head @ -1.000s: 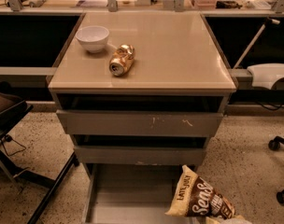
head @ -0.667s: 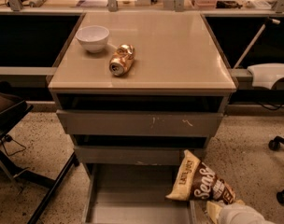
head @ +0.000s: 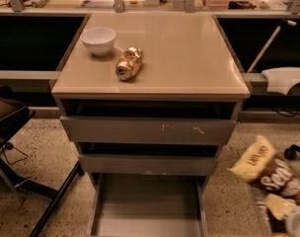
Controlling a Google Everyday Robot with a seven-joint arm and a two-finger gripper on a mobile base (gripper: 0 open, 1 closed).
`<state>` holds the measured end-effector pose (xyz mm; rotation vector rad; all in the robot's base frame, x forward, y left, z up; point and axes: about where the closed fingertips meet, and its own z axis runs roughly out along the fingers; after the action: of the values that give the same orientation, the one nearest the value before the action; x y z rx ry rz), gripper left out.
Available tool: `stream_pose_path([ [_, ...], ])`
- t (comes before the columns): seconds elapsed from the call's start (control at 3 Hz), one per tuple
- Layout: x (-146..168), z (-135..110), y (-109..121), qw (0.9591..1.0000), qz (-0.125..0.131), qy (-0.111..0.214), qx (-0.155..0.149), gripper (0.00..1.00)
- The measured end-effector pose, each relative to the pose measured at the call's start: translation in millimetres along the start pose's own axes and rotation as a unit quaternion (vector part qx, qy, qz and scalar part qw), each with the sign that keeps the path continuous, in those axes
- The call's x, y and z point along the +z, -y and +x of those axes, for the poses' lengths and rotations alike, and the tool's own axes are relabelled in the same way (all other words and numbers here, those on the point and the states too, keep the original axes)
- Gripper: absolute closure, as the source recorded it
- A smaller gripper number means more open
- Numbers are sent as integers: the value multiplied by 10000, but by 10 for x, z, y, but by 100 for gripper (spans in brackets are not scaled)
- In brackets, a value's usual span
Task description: Pick brown chip bag from bottom drawer and place on counter
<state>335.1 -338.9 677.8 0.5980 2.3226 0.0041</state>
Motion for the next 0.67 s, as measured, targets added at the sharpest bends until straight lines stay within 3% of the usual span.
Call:
stream_pose_path([
  [0.33,-187,-87,255,9989,170,16,436,100],
  [0.67,-140,19,138,9995,129,-130,273,100],
])
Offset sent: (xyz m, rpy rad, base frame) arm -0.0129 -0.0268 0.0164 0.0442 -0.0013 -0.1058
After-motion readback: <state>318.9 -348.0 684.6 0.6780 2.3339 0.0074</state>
